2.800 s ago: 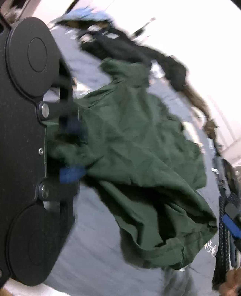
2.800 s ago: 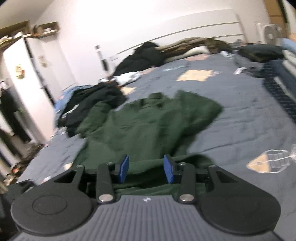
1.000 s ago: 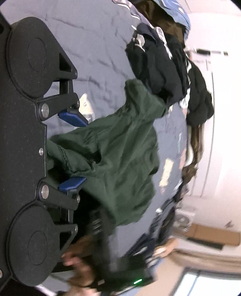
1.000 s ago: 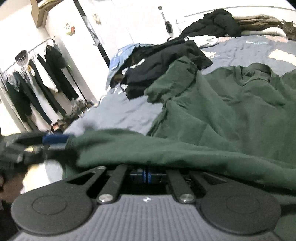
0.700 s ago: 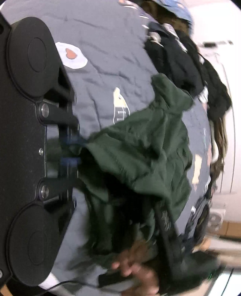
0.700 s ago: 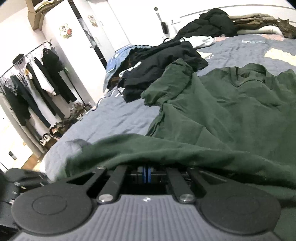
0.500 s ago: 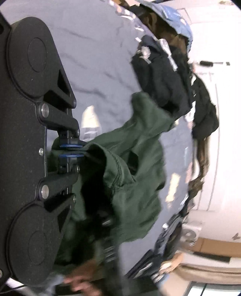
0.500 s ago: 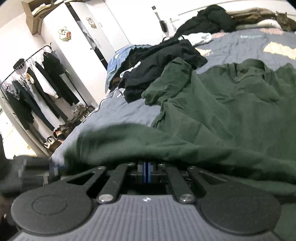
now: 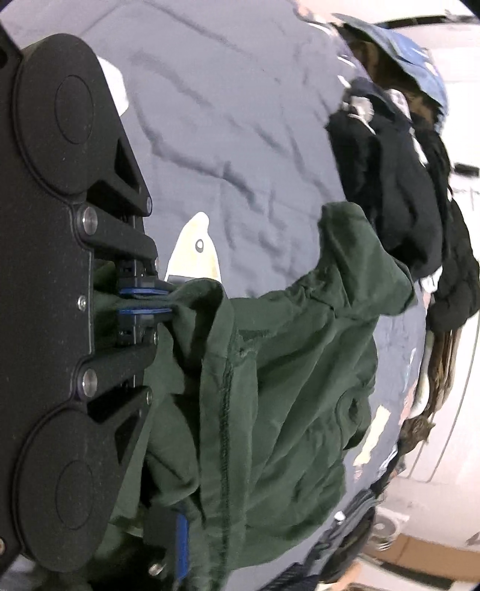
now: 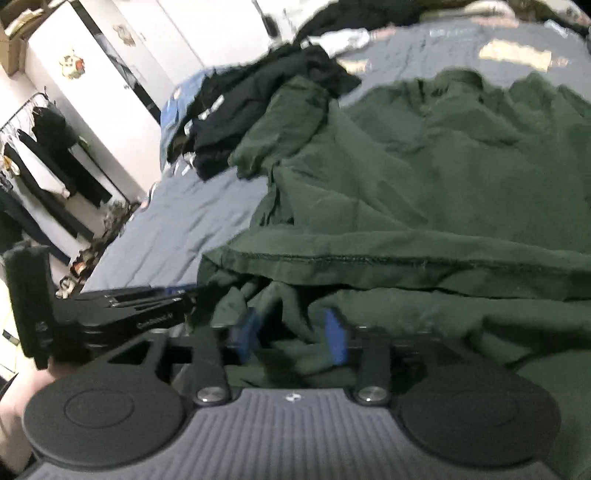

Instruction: Fold clothes

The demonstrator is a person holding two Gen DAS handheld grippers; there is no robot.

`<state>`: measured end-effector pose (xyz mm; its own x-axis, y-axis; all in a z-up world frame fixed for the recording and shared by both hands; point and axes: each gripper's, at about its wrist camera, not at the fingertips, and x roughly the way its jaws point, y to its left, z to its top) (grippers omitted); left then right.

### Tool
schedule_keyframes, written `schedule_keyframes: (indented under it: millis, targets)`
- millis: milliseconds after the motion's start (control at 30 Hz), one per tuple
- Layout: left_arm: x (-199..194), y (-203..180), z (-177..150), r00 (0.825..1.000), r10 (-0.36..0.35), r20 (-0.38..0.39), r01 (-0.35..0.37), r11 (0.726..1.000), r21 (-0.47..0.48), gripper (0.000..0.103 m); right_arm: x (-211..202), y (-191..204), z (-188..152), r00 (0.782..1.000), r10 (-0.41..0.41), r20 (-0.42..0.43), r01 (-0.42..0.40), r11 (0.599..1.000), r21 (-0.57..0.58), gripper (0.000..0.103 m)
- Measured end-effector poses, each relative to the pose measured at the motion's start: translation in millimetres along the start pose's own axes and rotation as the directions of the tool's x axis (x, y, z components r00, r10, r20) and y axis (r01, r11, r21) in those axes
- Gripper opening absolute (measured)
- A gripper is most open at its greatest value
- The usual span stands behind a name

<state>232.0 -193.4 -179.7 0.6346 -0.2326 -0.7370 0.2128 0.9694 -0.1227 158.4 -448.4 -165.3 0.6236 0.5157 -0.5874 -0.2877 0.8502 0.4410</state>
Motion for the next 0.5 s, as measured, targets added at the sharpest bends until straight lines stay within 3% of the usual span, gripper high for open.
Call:
schedule_keyframes:
  millis: [67,133,167,333,500]
  targets:
    - [2,2,0,1.000,0.000,-0.003,-0.001,1.000,-0.013,0.008,-4,0,-4,1.000,-0.011,0.023,0.011,1.000,-0.004,0.061]
    - [2,1,-1,1.000,0.003,-0.005,-0.003,1.000,-0.013,0.009,-8,0,-9,0.999,-0.022,0.045,0.022,1.000,-0.007,0.086]
    - [2,0,-1,1.000,0.004,-0.005,-0.004,1.000,-0.012,0.009,-10,0,-11,0.998,-0.027,0.056,0.028,1.000,-0.009,0.090]
    - [1,-3,-1,1.000,0.010,-0.006,-0.010,1.000,-0.008,0.009,-16,-14,-11,0.997,-0.009,0.081,0.007,1.000,0.025,0.090]
    - [2,-3,-1,1.000,0.014,-0.008,-0.014,1.000,-0.004,0.010,-14,-13,-15,0.988,-0.100,0.118,0.104,0.994,-0.030,0.090]
